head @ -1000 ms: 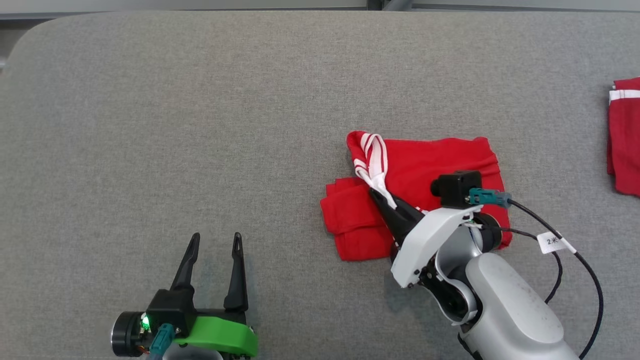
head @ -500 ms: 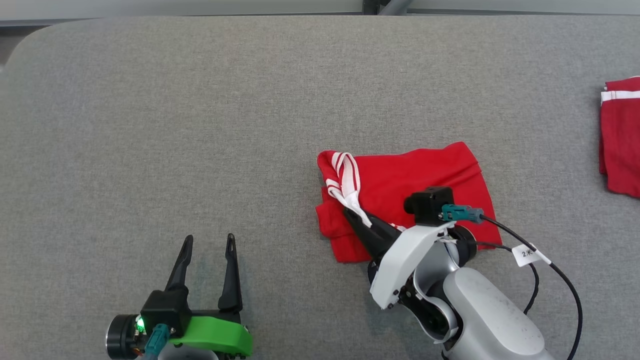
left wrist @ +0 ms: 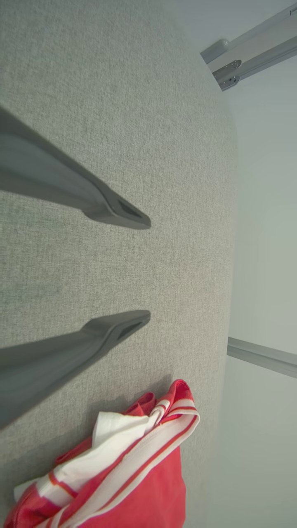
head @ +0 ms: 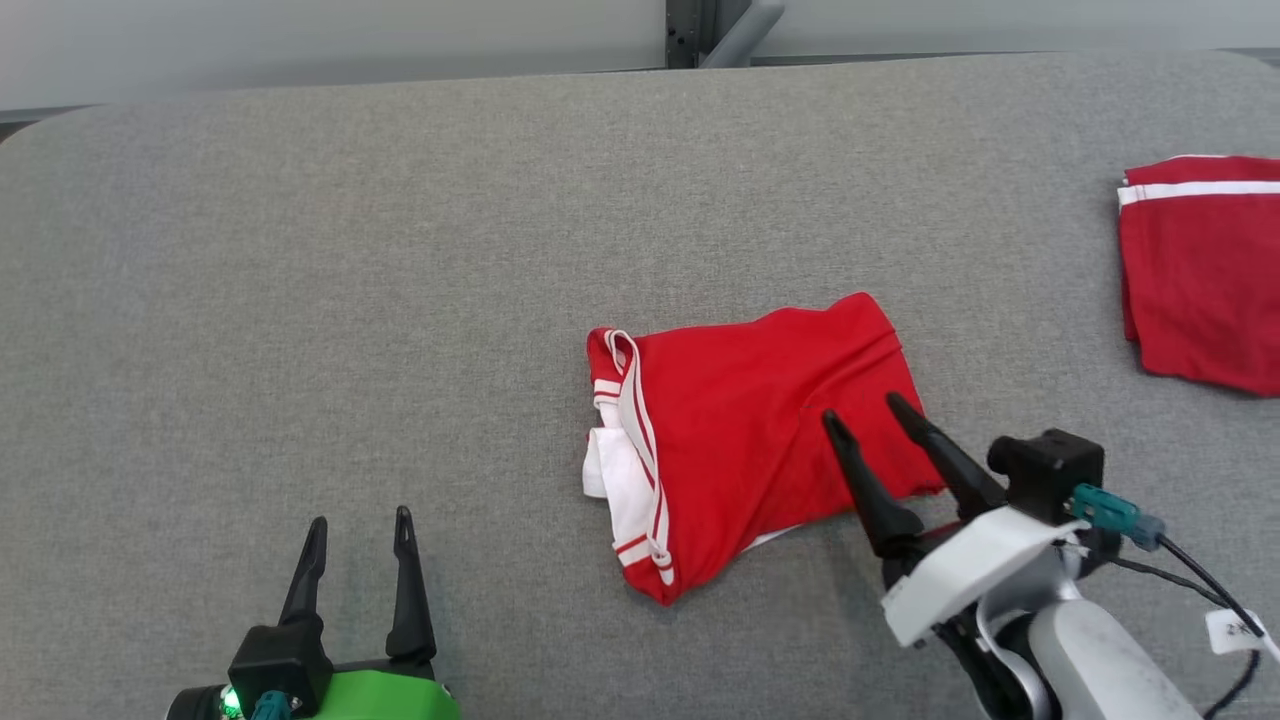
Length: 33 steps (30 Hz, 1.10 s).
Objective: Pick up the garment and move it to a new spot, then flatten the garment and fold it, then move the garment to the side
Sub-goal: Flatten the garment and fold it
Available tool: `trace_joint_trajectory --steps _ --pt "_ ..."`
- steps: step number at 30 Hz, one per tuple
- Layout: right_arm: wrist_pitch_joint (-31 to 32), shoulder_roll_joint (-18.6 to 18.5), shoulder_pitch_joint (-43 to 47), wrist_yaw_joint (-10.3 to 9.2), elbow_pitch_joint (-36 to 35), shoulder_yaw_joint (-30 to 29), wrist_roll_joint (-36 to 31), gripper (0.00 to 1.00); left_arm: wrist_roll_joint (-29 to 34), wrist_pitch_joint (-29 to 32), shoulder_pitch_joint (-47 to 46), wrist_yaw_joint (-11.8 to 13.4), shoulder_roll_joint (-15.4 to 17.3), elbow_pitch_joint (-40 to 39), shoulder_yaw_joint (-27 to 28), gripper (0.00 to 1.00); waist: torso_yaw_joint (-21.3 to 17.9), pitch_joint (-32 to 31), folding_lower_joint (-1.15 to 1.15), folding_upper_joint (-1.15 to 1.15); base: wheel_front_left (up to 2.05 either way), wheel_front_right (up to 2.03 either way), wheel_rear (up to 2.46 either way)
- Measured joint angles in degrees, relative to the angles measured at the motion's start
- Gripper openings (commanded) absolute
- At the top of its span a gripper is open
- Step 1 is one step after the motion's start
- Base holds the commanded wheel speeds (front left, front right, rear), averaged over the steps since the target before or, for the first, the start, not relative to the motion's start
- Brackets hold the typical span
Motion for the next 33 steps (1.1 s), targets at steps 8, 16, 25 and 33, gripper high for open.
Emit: trace_joint_trajectory --steps 8,16,25,33 --pt "-12.1 -3.5 5.5 0.07 3.3 -13.3 -15.1 1.0 -0.2 0.0 1.8 0.2 0.0 -1.2 0.7 1.0 -1.8 -2.9 0.0 0.0 0.0 0.0 0.0" --pt "-13.3 -0.7 7.4 0.02 6.4 -20.9 -19.3 1.0 -0.5 0.0 2.4 0.2 0.0 -2.4 0.0 1.0 -1.9 -5.2 0.0 0.0 0.0 0.0 0.0" --pt "-13.3 1.3 2.0 0.04 7.5 -15.0 -18.5 0.0 -0.6 0.0 1.4 0.1 0.0 -4.1 -0.7 1.0 0.6 -3.8 0.0 0.0 0.0 0.0 0.0" --pt "-13.3 2.6 -9.7 0.04 16.5 -3.0 -18.9 0.0 -1.2 0.0 -2.5 -0.3 0.0 -5.4 -2.7 1.0 2.3 0.2 0.0 0.0 0.0 0.0 0.0"
